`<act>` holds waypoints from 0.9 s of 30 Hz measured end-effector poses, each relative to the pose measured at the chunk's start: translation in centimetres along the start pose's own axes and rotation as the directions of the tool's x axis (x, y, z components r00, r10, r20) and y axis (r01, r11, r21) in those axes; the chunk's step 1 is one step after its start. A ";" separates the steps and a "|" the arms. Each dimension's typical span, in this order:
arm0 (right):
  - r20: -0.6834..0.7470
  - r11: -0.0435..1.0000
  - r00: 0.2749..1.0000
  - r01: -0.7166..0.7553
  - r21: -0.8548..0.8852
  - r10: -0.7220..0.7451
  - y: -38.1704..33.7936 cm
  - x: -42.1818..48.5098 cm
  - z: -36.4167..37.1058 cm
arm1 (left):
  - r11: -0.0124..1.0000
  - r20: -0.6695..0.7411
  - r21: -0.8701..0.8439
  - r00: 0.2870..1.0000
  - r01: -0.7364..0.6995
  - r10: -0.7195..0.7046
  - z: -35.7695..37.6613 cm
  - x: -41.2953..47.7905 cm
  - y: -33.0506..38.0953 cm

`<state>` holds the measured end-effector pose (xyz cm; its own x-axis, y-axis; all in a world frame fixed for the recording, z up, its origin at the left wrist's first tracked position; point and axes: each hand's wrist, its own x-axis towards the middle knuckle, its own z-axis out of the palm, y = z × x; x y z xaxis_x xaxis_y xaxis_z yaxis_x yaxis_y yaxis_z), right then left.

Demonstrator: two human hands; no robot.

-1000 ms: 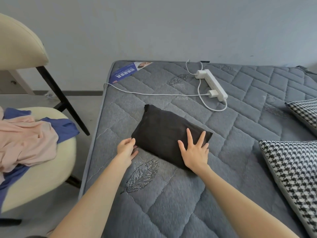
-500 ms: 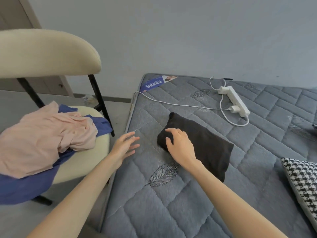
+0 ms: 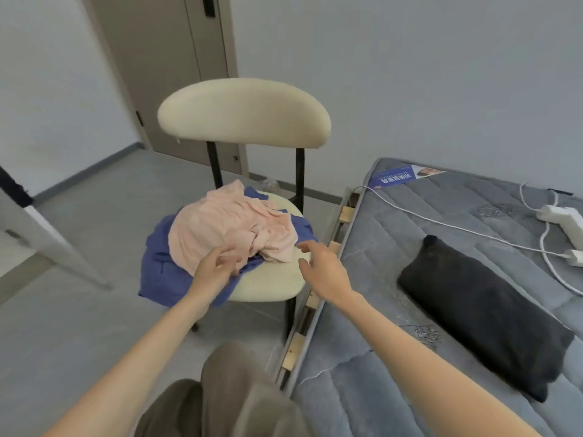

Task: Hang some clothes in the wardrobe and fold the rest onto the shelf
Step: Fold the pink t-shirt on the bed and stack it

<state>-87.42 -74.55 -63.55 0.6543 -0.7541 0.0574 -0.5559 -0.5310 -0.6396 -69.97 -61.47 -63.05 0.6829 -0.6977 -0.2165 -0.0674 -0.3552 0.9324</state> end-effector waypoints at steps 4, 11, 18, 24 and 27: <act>0.044 0.999 0.999 0.023 0.047 -0.025 -3.0 2.6 4.0 | 0.994 -0.040 0.105 0.999 0.008 -0.004 -4.6 0.6 -1.8; 0.216 0.992 0.975 -0.084 0.095 0.061 -5.7 6.3 9.9 | 0.997 -0.059 0.083 0.998 0.009 -0.004 -8.2 2.4 -3.7; 0.068 0.927 0.983 -0.185 0.325 0.172 -7.1 8.5 12.0 | 0.991 -0.035 0.132 0.999 -0.019 0.024 -9.2 4.7 -5.5; -0.017 0.863 0.993 -0.093 0.496 0.116 -12.5 9.5 6.1 | 0.933 0.000 0.284 0.973 -0.223 0.233 -8.8 4.2 -4.0; 0.030 0.739 0.998 -0.056 0.672 0.048 -16.2 9.3 1.3 | 0.910 0.057 0.231 0.939 -0.344 0.340 -8.3 3.9 -2.4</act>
<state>-71.63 -72.41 -53.65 0.6418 -0.7668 0.0036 -0.1027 -0.0906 -0.9906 -61.11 -58.21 -63.75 0.5764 -0.8114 0.0975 -0.4641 -0.2268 0.8562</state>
